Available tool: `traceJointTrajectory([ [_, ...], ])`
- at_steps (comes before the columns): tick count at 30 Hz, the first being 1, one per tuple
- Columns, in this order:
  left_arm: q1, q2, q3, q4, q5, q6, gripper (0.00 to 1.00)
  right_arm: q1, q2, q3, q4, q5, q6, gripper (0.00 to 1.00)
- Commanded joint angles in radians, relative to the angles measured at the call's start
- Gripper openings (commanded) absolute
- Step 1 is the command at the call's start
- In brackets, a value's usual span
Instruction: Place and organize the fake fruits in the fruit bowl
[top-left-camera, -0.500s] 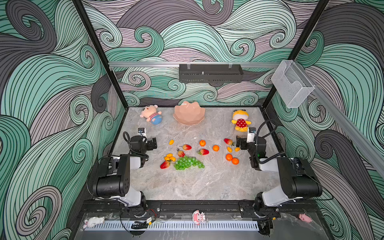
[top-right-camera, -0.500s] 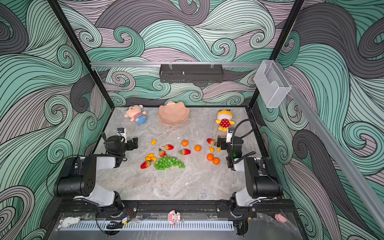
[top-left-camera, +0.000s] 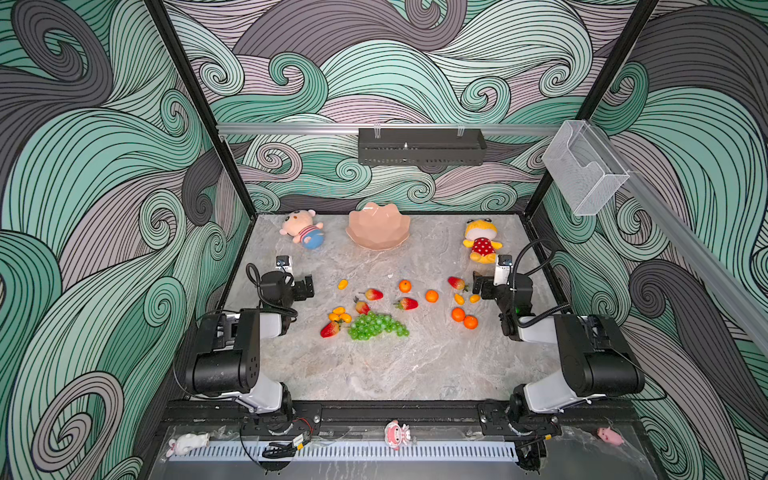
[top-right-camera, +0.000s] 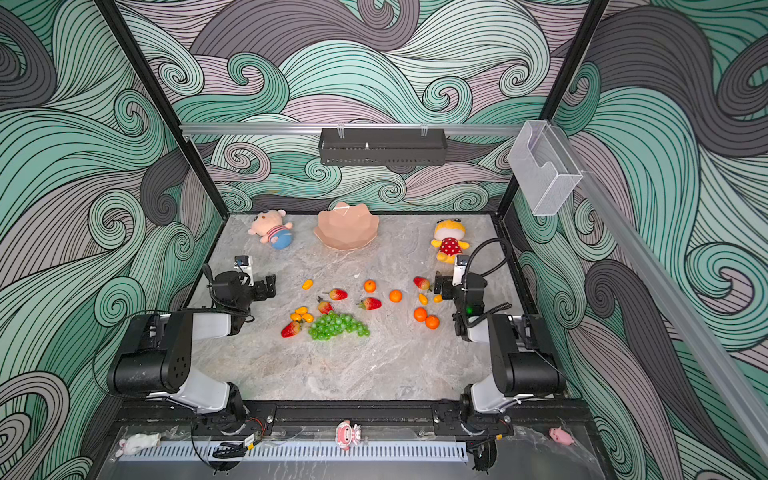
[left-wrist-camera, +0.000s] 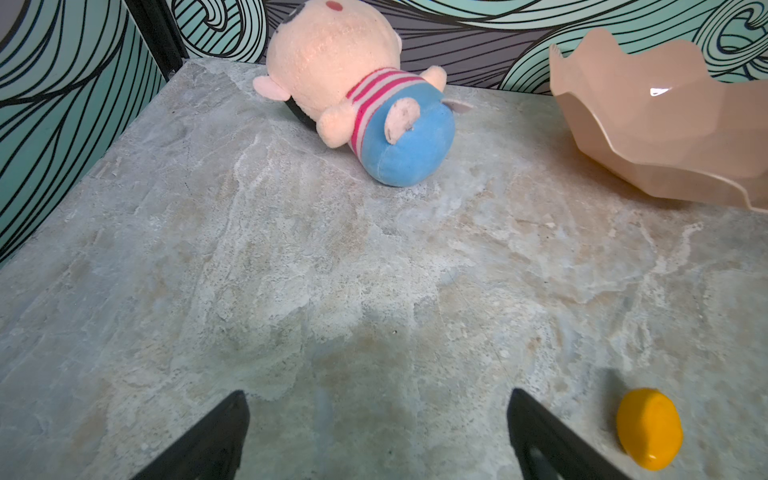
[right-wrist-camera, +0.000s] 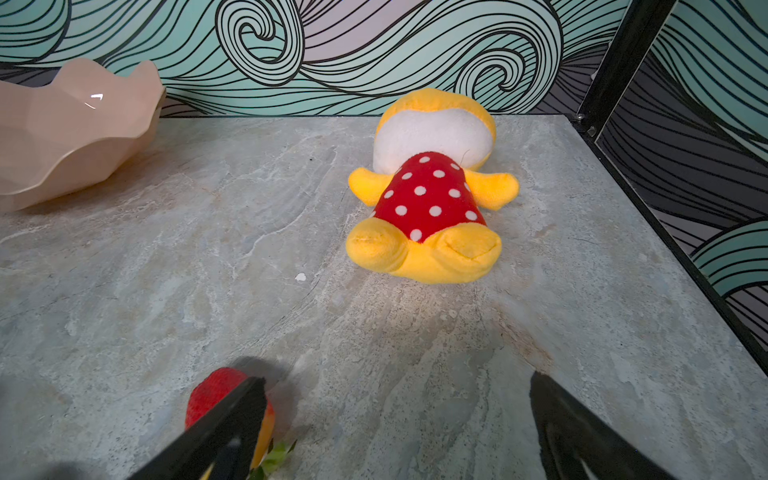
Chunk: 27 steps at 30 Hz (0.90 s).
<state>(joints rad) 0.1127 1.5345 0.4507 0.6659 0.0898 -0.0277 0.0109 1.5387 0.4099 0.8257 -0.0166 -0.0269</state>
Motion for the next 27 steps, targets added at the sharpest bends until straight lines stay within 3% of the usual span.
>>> traceJointTrajectory([
  [1,-0.007,-0.006,0.022,-0.003,-0.007,-0.004,0.99,-0.008,0.000,0.001,0.013,-0.012,-0.002,0.99],
  [23,-0.004,-0.006,0.020,0.001,-0.002,-0.003,0.99,-0.016,0.001,-0.002,0.017,-0.031,0.001,0.99],
  [27,-0.007,-0.041,-0.036,0.069,-0.020,-0.006,0.99,-0.016,-0.004,-0.006,0.024,-0.036,0.001,0.99],
])
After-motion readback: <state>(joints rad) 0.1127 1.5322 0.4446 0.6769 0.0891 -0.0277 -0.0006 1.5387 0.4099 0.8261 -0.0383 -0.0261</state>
